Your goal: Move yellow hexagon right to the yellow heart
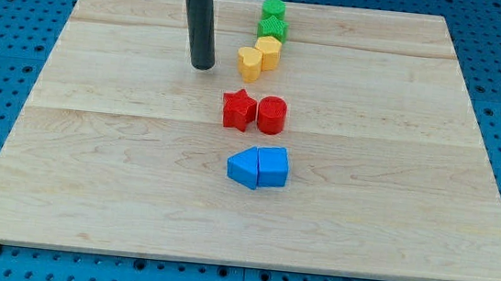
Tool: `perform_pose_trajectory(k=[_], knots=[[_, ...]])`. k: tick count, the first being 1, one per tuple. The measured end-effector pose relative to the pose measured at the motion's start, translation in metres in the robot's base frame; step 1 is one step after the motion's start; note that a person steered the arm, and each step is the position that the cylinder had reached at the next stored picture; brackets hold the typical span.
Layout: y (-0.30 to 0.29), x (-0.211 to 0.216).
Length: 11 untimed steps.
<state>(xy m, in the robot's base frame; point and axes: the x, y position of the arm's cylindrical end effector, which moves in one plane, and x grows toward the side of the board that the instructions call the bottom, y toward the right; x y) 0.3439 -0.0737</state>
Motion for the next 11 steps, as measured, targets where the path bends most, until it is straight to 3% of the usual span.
perform_pose_trajectory(k=[1, 3, 4, 10, 11], knots=[[0.006, 0.014], [-0.007, -0.06], [0.017, -0.083], [0.093, -0.033], [0.095, -0.053]])
